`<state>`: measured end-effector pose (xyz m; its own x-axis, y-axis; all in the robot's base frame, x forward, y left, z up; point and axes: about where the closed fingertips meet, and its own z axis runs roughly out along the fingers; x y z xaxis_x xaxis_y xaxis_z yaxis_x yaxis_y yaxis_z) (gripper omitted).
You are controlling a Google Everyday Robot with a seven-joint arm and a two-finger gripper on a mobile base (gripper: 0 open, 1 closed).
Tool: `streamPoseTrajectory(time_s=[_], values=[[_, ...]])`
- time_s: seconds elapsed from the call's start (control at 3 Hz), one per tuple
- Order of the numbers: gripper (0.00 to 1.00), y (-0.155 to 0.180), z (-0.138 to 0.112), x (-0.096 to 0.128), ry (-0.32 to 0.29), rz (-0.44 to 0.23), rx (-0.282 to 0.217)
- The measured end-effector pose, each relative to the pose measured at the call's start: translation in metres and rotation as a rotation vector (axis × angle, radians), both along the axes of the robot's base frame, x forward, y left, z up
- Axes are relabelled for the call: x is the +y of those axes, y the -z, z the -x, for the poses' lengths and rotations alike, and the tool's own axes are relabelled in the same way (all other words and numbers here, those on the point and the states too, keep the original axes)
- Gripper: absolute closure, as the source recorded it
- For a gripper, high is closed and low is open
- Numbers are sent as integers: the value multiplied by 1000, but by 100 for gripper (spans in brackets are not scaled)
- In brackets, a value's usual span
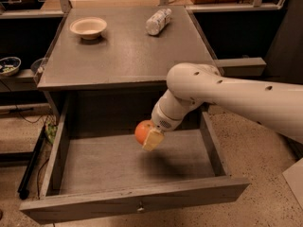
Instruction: Place orange into top drawer
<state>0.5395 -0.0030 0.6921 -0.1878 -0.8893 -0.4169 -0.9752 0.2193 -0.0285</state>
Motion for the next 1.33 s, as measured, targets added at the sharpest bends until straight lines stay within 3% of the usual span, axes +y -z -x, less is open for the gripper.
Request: streamPoseTrajectory(time_s=[0.33,1.0,1.33], values=[[100,0,0,0,0,0,0],[100,36,8,-1,48,17,51],[100,48,11,0,68,10,48]])
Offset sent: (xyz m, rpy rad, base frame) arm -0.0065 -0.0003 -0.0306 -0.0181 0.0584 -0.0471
